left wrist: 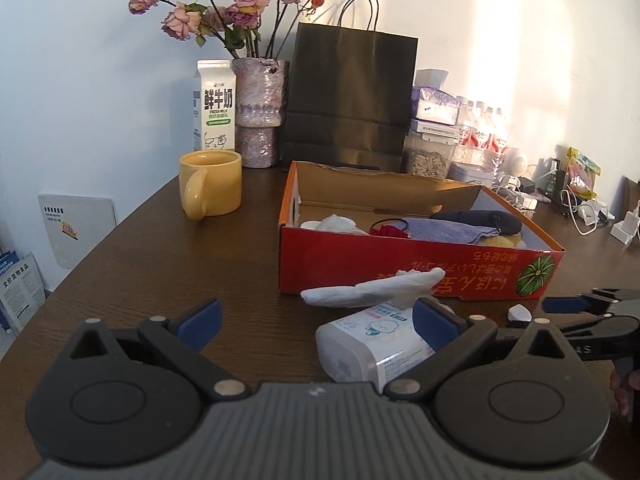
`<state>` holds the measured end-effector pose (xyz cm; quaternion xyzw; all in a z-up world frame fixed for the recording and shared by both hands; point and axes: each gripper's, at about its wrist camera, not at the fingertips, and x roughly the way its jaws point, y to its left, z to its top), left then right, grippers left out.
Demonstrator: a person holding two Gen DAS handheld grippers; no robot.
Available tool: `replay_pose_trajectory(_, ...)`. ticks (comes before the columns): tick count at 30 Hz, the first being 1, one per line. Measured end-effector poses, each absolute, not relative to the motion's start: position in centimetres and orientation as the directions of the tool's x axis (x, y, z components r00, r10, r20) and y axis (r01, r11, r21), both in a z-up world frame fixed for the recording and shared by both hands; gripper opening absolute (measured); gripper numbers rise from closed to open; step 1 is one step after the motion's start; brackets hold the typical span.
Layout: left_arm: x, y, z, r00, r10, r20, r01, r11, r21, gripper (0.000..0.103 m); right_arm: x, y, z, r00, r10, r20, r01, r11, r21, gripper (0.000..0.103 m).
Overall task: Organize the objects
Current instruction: 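Grasp a white bottle cap with the right tool while the left tool grasps white tissue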
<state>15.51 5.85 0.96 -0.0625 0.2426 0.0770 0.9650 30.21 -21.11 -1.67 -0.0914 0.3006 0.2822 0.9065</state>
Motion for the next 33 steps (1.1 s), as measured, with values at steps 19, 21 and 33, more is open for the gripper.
replay_pose_trajectory(19,18.0,3.4,0.7,0.872,-0.002,-0.489,-0.054,0.994,-0.1,0.078,29.1,-20.3,-1.2,0.684,0.499,-0.531,-0.596,0.803,-0.014,0.026)
replay_pose_trajectory(21,18.5,3.3,0.6,0.869,-0.027,-0.494,-0.035,0.993,-0.116,0.063,28.9,-20.3,-1.0,0.696,0.494,-0.522,-0.591,0.807,-0.025,0.026)
replay_pose_trajectory(33,20.8,3.1,0.1,0.848,-0.066,-0.526,-0.029,0.985,-0.171,0.029,28.7,-20.6,-0.8,0.704,0.5,-0.505,-0.586,0.81,-0.014,0.026)
